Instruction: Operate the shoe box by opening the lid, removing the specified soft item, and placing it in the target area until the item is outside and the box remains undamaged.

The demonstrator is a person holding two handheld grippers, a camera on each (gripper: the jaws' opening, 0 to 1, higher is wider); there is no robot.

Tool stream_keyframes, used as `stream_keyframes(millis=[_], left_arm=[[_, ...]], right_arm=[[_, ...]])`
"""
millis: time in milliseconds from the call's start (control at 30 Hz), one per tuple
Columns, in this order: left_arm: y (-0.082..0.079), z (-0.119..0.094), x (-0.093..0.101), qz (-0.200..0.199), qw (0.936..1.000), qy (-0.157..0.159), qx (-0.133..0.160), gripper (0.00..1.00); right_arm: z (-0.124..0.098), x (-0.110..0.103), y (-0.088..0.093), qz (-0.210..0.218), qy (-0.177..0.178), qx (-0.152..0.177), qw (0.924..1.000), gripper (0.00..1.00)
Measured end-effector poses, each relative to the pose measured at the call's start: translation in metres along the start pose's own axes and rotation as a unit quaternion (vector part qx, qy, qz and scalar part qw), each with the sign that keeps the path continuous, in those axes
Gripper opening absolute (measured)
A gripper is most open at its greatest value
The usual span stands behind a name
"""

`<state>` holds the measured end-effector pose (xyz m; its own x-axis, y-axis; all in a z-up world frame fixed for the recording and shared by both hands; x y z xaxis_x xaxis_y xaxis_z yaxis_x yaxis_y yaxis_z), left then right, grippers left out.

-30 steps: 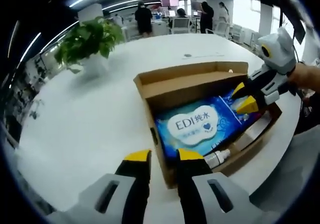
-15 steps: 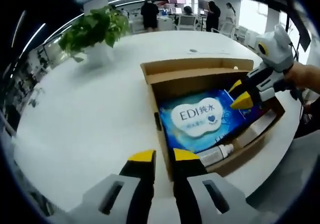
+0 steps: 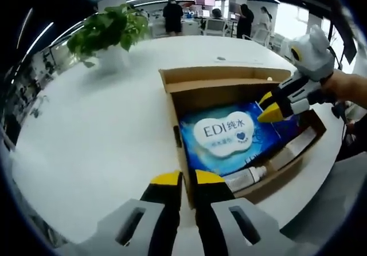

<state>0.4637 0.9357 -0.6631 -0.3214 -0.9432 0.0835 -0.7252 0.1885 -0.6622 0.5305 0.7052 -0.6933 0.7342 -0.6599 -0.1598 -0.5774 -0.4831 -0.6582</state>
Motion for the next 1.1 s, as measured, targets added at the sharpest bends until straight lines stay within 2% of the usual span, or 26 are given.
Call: stream_keyframes(millis=[67,167,267,1100], left_arm=[[0.0,0.0,0.0,-0.002,1.0,0.0,0.001,0.05],[0.0,0.001,-0.001,-0.001,1.0,0.001,0.002,0.05],[0.0,0.001,-0.002,-0.003,1.0,0.001,0.002,0.05],[-0.001,0.003,-0.002,0.008,0.9999,-0.003,-0.008,0.05]], right_arm=[[0.001,0.0,-0.001,-0.003,0.001,-0.001,1.0,0.16],[0.0,0.002,-0.003,-0.02,0.013,-0.003,0.9997,0.08],[-0.004,0.0,-0.004,-0.005,0.001,0.002,1.0,0.02],[-0.037,-0.003,-0.009,-0.01,0.008,0.03,0.9995,0.0]])
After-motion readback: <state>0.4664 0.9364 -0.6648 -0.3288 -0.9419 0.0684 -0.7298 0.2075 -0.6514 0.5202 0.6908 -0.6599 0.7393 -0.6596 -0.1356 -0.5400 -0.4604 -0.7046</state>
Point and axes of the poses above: the point that each gripper's makers call its tool centre point, and the gripper's own axes: z roughly forward along the fingers, x roughly to its right, y roughly out of its underside, the point moved 9 cm from there along -z, roughly backward along the fingers, and after that the axes turned 5 degrees about -z, right-handed, at the moved point
